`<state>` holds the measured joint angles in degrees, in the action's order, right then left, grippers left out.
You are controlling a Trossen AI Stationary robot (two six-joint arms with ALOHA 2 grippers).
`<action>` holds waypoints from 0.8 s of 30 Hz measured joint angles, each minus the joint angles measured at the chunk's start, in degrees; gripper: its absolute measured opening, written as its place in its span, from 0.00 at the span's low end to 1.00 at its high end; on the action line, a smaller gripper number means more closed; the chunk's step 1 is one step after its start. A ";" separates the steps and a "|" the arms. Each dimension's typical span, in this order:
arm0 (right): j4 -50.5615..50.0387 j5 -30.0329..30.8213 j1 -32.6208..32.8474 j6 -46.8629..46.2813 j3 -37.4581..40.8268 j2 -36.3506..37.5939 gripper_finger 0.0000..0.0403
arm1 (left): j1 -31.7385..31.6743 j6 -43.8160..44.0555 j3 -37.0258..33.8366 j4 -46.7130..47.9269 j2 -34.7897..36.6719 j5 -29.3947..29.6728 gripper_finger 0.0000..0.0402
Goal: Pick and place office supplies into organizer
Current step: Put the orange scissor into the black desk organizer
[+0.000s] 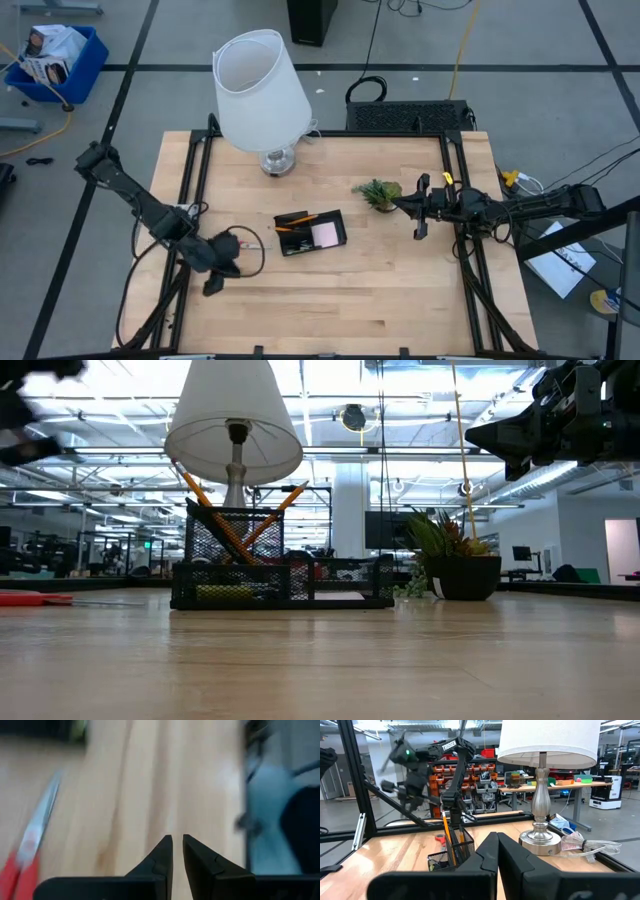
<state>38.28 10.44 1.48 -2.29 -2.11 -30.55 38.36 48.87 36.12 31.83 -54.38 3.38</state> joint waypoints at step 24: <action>0.00 0.00 0.02 -0.01 0.00 0.00 0.00 | -2.29 8.98 -0.02 22.03 -19.32 -2.86 0.44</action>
<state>38.28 10.44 1.49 -2.31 -2.11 -30.55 36.07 57.85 36.10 53.87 -73.70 0.52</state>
